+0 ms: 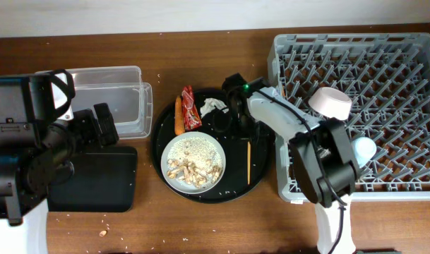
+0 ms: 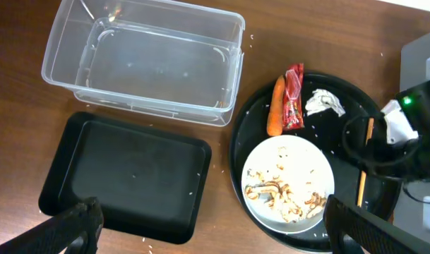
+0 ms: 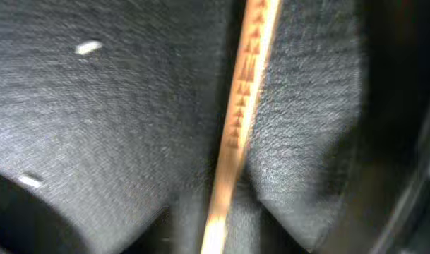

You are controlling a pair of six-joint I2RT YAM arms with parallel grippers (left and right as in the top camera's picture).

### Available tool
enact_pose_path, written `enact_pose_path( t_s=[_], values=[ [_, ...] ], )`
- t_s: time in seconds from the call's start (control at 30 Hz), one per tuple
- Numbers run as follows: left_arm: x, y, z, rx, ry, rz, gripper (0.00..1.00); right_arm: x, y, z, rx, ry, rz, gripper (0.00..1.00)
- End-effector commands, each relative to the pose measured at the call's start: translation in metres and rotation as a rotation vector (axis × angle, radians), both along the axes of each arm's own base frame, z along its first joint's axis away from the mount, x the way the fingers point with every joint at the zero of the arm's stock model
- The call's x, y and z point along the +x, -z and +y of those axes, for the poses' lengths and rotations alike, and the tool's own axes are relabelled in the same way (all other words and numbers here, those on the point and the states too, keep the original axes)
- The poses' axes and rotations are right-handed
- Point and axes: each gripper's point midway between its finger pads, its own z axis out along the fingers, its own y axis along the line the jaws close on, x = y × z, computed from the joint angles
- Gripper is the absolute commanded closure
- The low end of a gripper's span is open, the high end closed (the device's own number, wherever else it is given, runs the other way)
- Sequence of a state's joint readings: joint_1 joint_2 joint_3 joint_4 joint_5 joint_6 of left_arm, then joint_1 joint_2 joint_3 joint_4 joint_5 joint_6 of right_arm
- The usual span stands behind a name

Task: Sort waste into correct bins and load items into the dishwasher rack
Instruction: 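Grasp the chopsticks with the right gripper and drop them in the rack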

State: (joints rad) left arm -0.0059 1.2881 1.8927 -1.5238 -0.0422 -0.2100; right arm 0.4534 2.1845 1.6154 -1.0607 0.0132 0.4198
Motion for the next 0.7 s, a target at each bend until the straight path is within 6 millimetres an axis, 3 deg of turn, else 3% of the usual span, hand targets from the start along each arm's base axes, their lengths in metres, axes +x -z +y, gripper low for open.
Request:
enact_pose_path(
  t_s=[0.0, 0.07, 0.1, 0.13, 0.2, 0.27, 0.3, 0.33, 0.37, 0.43, 0.47, 0.5, 0.53, 0.57, 0.67],
  values=[
    [-0.003, -0.002, 0.003, 0.007, -0.013, -0.008, 0.01, -0.006, 0.013, -0.007, -0.036, 0.02, 0.033, 0.96],
    [-0.003, -0.002, 0.003, 0.007, -0.013, -0.008, 0.01, -0.006, -0.001, -0.007, -0.029, 0.012, 0.017, 0.96],
    [-0.003, -0.002, 0.003, 0.007, -0.013, -0.008, 0.01, 0.004, -0.028, -0.003, 0.002, -0.006, -0.052, 0.96],
    [-0.003, -0.002, 0.003, 0.007, -0.013, -0.008, 0.01, 0.018, -0.077, 0.0, 0.043, -0.054, -0.181, 0.96],
    [-0.003, -0.002, 0.003, 0.007, -0.013, -0.008, 0.01, 0.04, -0.154, -0.038, -0.026, -0.006, -0.421, 0.96],
    [-0.003, -0.002, 0.003, 0.007, -0.013, -0.008, 0.01, 0.051, -0.193, -0.083, -0.06, 0.015, -0.529, 0.96],
    [-0.003, -0.002, 0.003, 0.007, -0.013, -0.008, 0.01, 0.057, -0.188, -0.112, -0.076, -0.016, -0.501, 0.96],
    [-0.003, -0.002, 0.003, 0.007, -0.013, -0.008, 0.01, 0.059, -0.172, -0.118, -0.035, -0.059, -0.449, 0.96],
    [-0.003, -0.002, 0.003, 0.007, -0.013, -0.008, 0.01, 0.06, -0.143, -0.132, -0.048, -0.04, -0.372, 0.96],
    [-0.003, -0.002, 0.003, 0.007, -0.013, -0.008, 0.01, 0.058, -0.119, -0.119, 0.057, -0.04, -0.295, 0.96],
    [-0.003, -0.002, 0.003, 0.007, -0.013, -0.008, 0.01, 0.057, -0.117, -0.112, 0.089, -0.045, -0.287, 0.96],
    [-0.003, -0.002, 0.003, 0.007, -0.013, -0.008, 0.01, 0.057, -0.124, -0.104, 0.12, -0.057, -0.301, 0.89],
    [-0.003, -0.002, 0.003, 0.007, -0.013, -0.008, 0.01, 0.058, -0.137, -0.101, 0.128, -0.054, -0.333, 0.67],
    [-0.003, -0.002, 0.003, 0.007, -0.013, -0.008, 0.01, 0.055, -0.169, -0.103, 0.141, -0.019, -0.4, 0.55],
    [-0.003, -0.002, 0.003, 0.007, -0.013, -0.008, 0.01, 0.034, -0.237, -0.092, 0.178, -0.054, -0.56, 0.52]
  ],
)
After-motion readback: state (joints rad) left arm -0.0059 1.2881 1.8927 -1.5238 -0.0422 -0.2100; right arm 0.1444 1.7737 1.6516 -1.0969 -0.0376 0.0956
